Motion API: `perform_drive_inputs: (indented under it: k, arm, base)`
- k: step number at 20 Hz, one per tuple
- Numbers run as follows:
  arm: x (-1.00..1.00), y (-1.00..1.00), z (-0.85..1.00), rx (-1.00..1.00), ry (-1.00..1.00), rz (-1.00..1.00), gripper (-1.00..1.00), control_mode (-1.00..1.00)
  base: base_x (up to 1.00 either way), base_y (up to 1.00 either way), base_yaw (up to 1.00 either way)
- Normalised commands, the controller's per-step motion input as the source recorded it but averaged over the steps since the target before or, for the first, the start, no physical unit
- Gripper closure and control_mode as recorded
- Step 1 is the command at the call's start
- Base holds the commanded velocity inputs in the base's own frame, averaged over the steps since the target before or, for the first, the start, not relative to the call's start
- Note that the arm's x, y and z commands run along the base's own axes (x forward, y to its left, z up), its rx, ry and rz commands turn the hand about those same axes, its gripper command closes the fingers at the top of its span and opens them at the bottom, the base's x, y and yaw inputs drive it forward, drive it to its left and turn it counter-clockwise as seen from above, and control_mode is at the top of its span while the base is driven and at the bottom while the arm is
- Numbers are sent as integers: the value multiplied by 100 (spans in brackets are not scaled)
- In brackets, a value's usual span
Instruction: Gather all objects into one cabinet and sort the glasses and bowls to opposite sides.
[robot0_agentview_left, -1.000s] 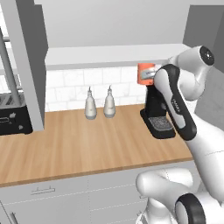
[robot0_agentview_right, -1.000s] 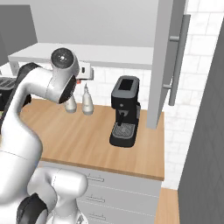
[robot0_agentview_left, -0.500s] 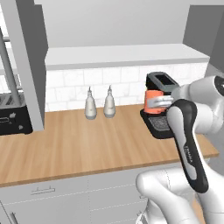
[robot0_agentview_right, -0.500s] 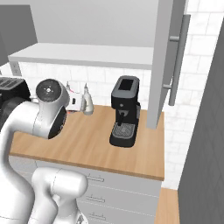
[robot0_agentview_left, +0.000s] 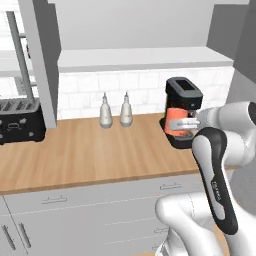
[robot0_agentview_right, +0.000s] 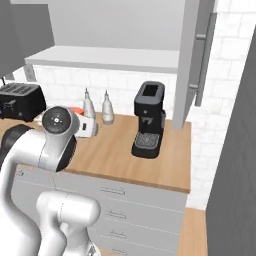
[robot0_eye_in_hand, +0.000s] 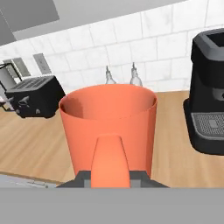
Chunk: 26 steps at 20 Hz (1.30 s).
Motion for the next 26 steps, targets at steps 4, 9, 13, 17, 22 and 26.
perform_drive_inputs:
  k: [4,9,13,17,22,26]
  arm:
    - [0,0,0,0,0,0,100,100]
    - [0,0,0,0,0,0,100,100]
    - [0,0,0,0,0,0,100,100]
    - [0,0,0,0,0,0,100,100]
    - [0,0,0,0,0,0,100,100]
    - [0,0,0,0,0,0,100,100]
  base:
    - [-50,36,40]
    - [-34,42,58]
    - [-19,38,74]
    - [-27,28,83]
    - [-10,15,83]
    - [25,0,75]
